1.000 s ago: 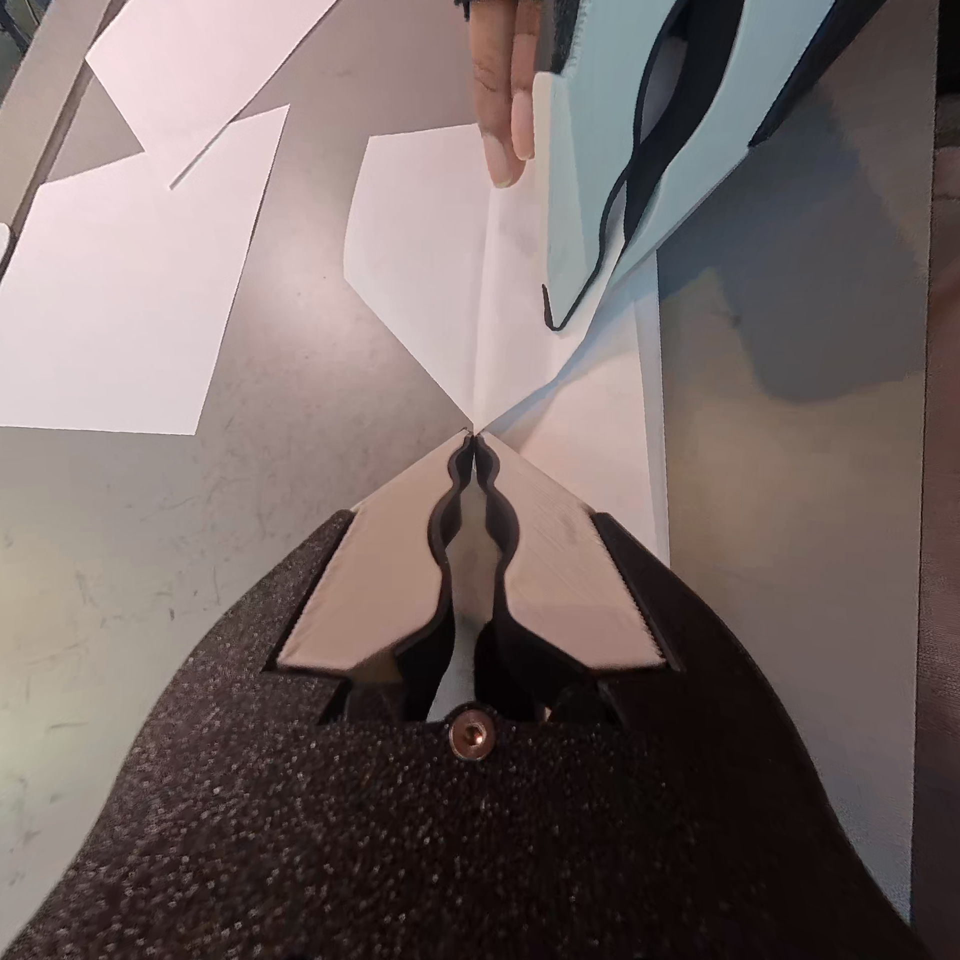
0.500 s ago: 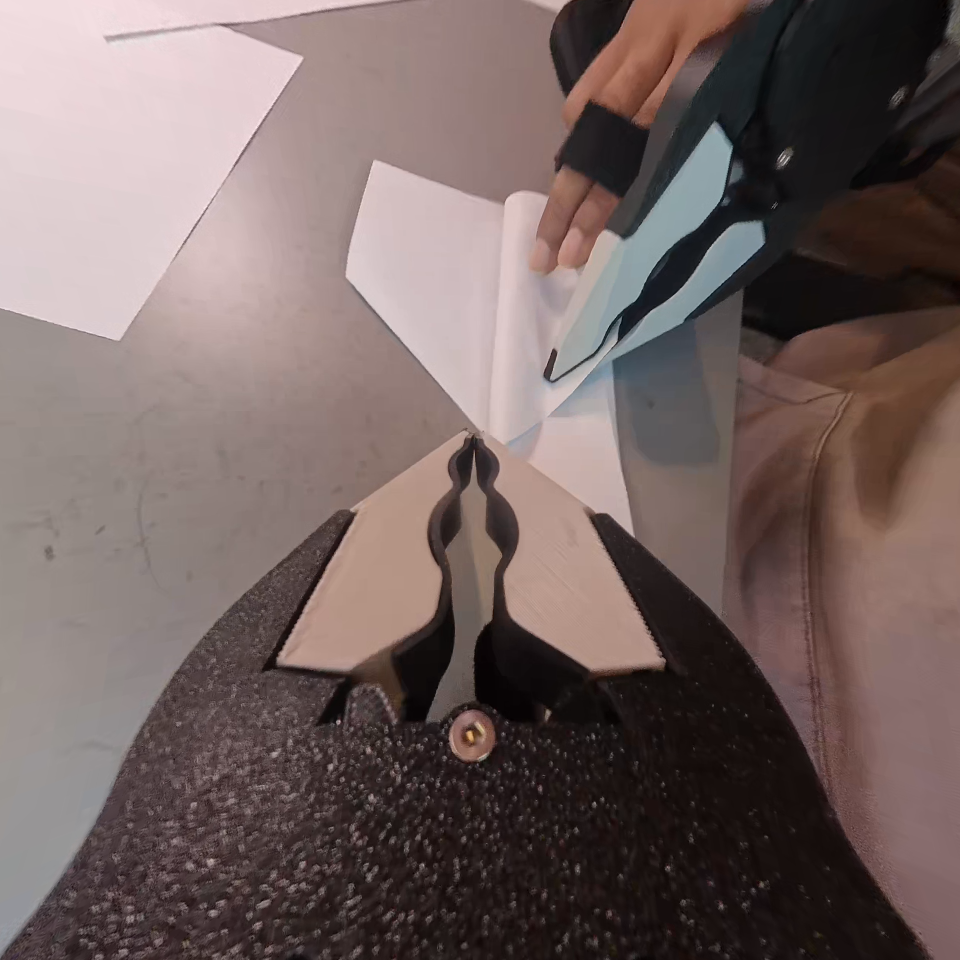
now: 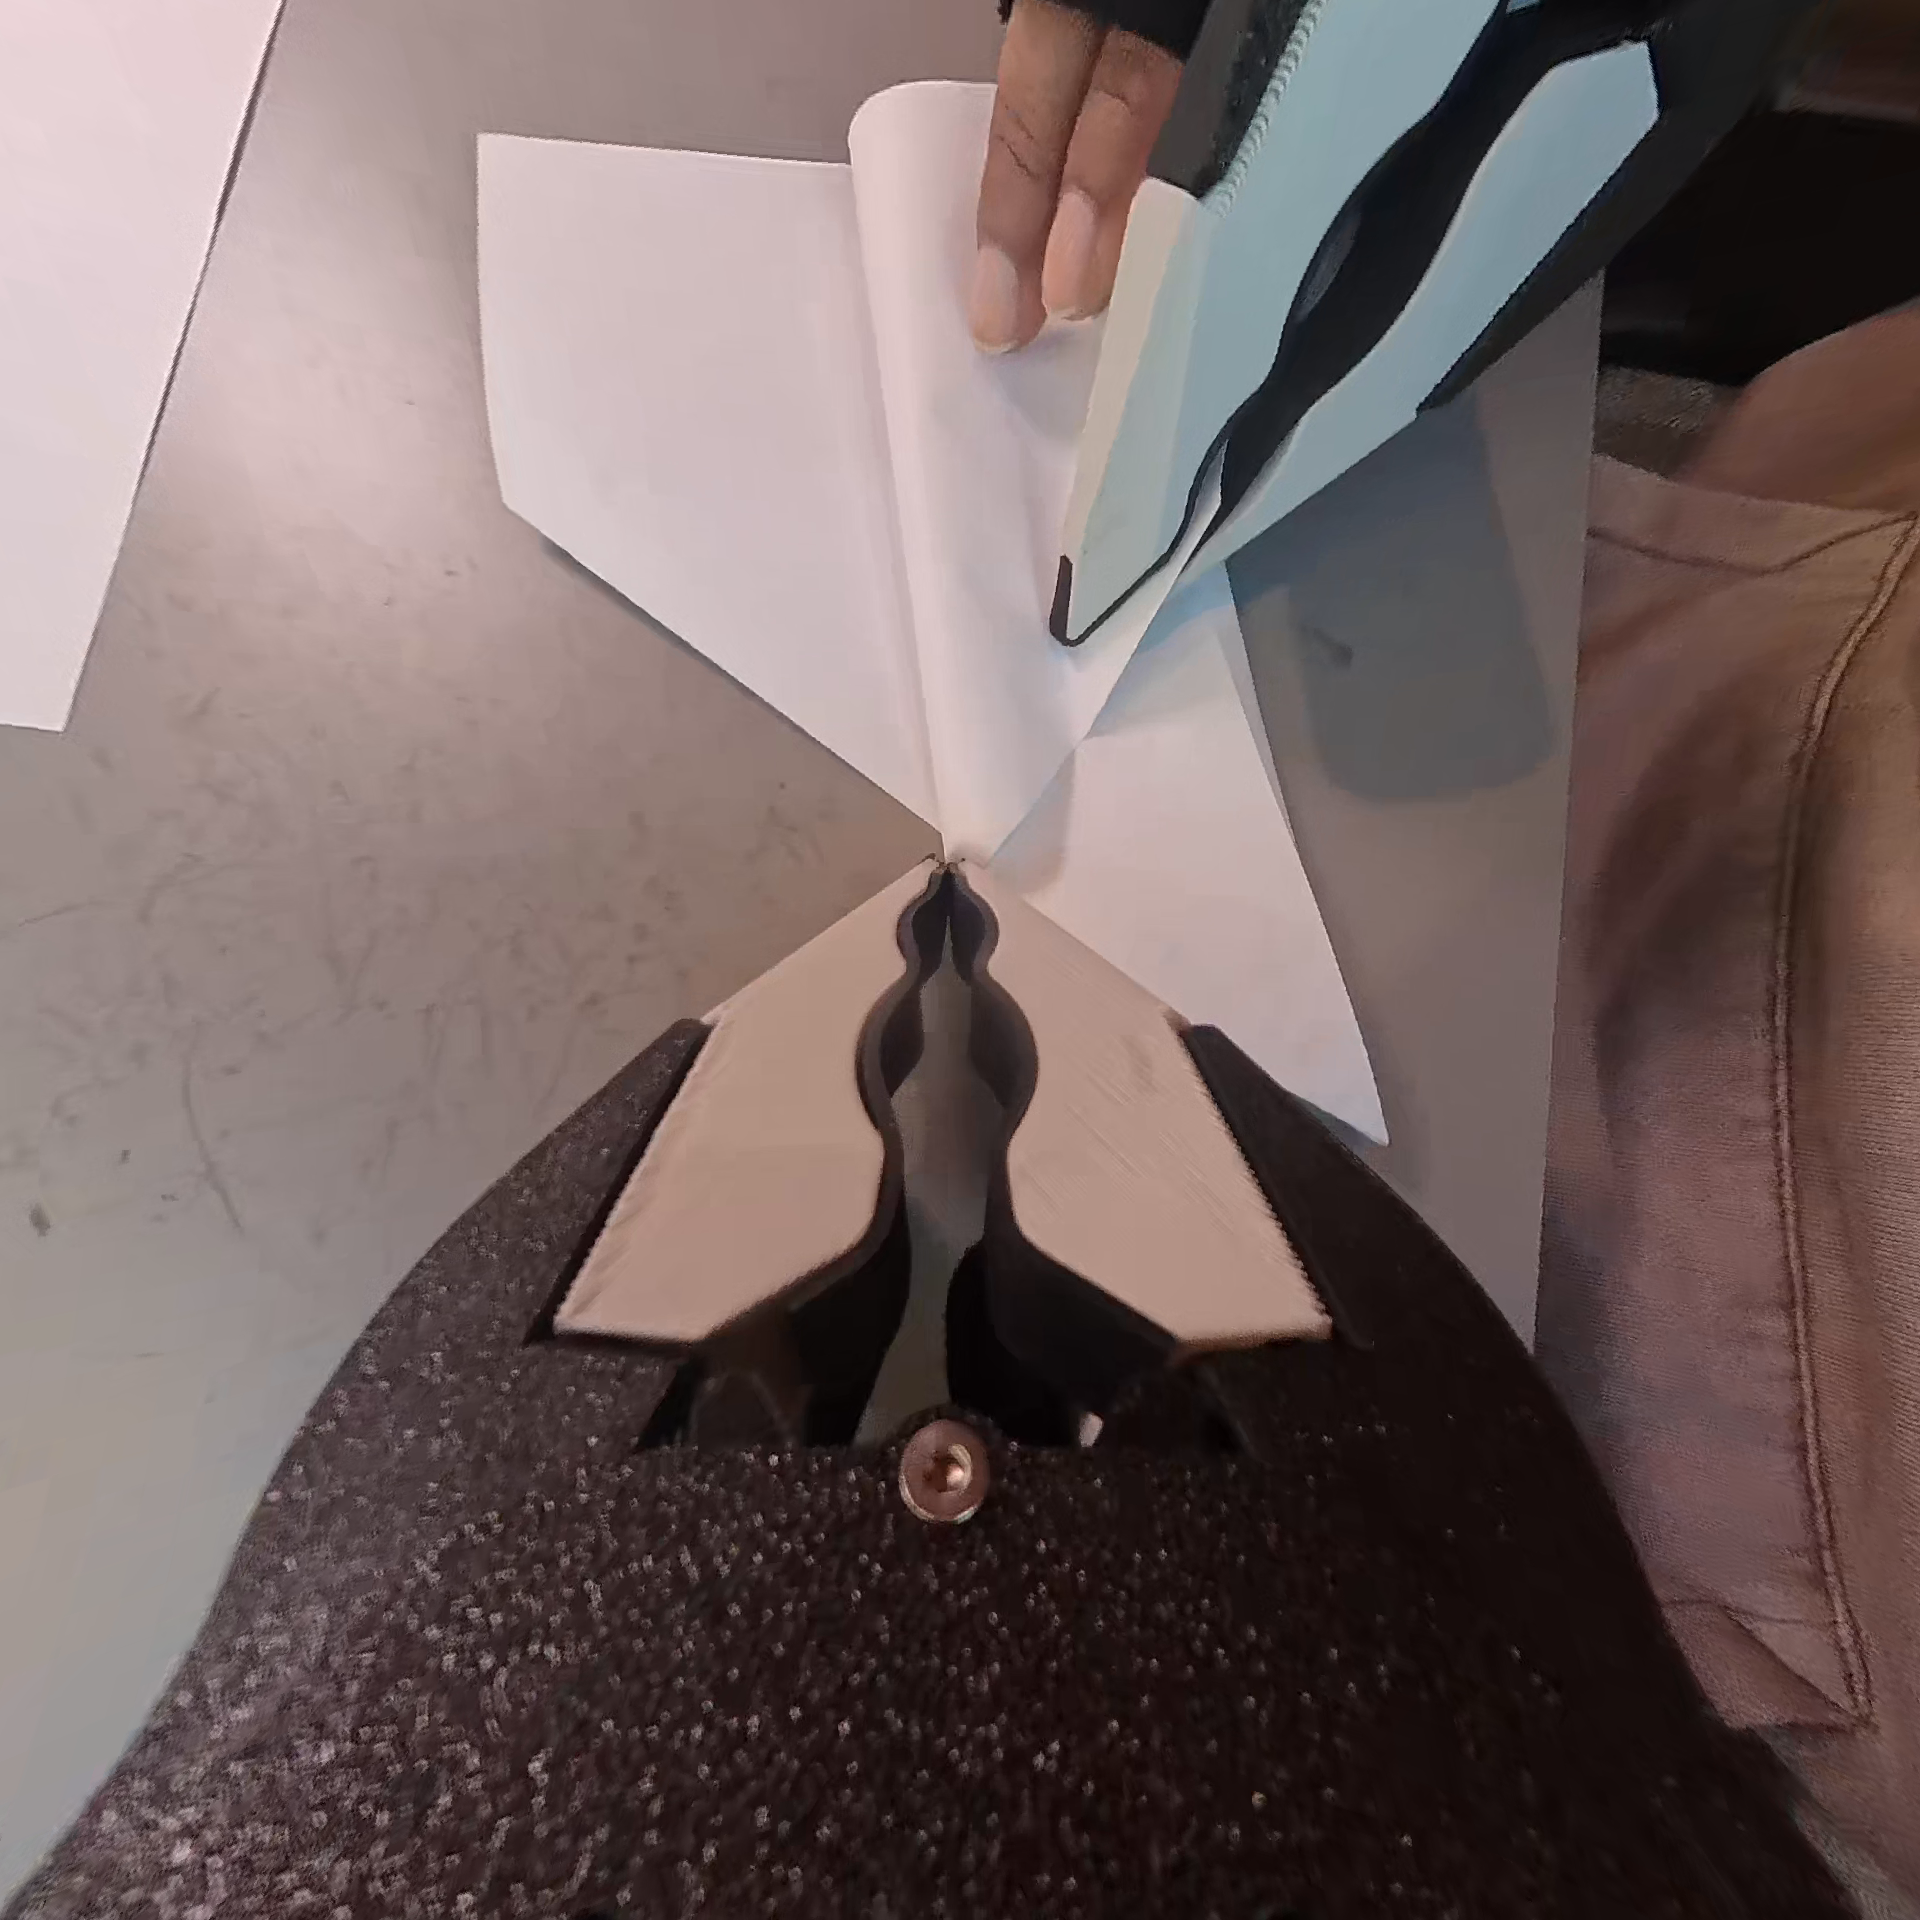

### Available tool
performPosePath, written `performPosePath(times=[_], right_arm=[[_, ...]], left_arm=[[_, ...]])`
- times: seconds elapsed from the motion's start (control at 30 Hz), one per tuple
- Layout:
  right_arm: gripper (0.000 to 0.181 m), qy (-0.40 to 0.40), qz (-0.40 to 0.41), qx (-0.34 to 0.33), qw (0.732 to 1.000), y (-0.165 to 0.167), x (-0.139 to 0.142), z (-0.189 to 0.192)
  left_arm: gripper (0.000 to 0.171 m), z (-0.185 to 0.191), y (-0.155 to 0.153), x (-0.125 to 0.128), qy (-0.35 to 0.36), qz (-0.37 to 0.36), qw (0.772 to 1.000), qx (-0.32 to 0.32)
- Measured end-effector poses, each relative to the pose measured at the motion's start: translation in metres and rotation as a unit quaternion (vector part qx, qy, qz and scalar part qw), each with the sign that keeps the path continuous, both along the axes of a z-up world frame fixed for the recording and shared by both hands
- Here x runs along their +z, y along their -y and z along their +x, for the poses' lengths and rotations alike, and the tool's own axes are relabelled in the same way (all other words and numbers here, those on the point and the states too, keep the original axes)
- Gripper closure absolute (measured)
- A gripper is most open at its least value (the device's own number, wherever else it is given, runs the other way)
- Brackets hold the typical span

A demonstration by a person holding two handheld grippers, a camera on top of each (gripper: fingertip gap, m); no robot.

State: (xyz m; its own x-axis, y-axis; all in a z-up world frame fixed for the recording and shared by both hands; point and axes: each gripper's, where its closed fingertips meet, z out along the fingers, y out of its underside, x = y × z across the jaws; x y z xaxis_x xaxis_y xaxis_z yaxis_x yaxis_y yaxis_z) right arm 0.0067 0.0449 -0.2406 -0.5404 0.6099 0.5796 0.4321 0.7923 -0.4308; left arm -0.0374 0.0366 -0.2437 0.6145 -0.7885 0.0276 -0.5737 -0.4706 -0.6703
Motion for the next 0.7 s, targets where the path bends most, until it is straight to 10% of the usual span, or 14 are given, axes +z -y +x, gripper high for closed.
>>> performPosePath(times=[0.27,0.57,0.7], right_arm=[[0.175,0.007,-0.033,-0.003,0.999,0.003,0.006,0.003],[0.167,0.069,-0.379,-0.033,0.922,0.018,0.101,-0.005],[0.181,0.147,-0.349,-0.079,0.922,-0.007,0.076,-0.03]], left_arm=[[0.171,0.001,0.0,-0.001,-0.06,0.04,0.997,-0.002],[0.171,0.001,0.0,-0.001,-0.077,0.051,0.996,-0.013],[0.171,0.001,0.0,-0.001,-0.068,0.053,0.996,-0.012]])
